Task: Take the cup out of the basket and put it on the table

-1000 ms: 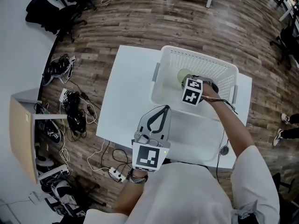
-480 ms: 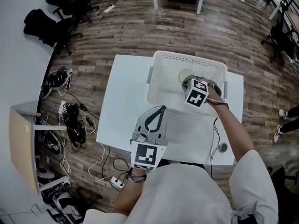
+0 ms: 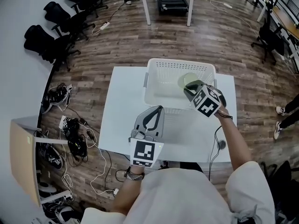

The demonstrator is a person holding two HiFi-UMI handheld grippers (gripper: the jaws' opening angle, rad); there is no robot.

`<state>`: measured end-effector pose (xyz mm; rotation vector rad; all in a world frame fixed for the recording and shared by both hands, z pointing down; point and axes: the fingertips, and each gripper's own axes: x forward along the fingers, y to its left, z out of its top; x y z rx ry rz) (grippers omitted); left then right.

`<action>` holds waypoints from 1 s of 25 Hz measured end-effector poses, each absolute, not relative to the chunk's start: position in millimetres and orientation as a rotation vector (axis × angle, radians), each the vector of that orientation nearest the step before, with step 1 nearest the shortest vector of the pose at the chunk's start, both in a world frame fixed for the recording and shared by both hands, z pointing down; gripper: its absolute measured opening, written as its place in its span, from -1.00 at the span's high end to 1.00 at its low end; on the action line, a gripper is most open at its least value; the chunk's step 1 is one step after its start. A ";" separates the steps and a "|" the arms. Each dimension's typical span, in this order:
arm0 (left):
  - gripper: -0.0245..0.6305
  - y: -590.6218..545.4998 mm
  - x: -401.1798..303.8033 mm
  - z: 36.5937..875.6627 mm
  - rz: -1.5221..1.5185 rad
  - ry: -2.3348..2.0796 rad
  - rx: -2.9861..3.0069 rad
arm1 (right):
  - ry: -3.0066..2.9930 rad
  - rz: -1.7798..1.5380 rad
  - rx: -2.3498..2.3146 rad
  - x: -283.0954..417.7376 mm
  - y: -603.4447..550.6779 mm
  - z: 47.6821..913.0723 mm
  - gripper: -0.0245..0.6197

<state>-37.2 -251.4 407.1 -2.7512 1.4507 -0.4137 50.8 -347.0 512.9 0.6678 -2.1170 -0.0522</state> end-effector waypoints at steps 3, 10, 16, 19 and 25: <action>0.92 -243.7 -33.9 401.8 -0.395 1.417 -2.751 | -2.154 -0.039 0.741 60.9 -328.9 490.9 0.83; 0.92 -226.4 -22.4 387.4 -0.344 1.330 -2.750 | -2.307 0.025 0.942 78.5 -285.5 442.7 0.83; 0.92 -216.7 -12.2 367.5 -0.301 1.267 -2.748 | -2.434 0.053 1.091 92.9 -243.7 399.5 0.83; 0.92 -211.8 -5.8 361.7 -0.289 1.235 -2.752 | -2.487 0.058 1.167 101.0 -224.1 380.5 0.83; 0.92 -205.0 0.6 354.5 -0.245 1.207 -2.760 | -2.574 0.051 1.340 119.3 -193.6 345.9 0.83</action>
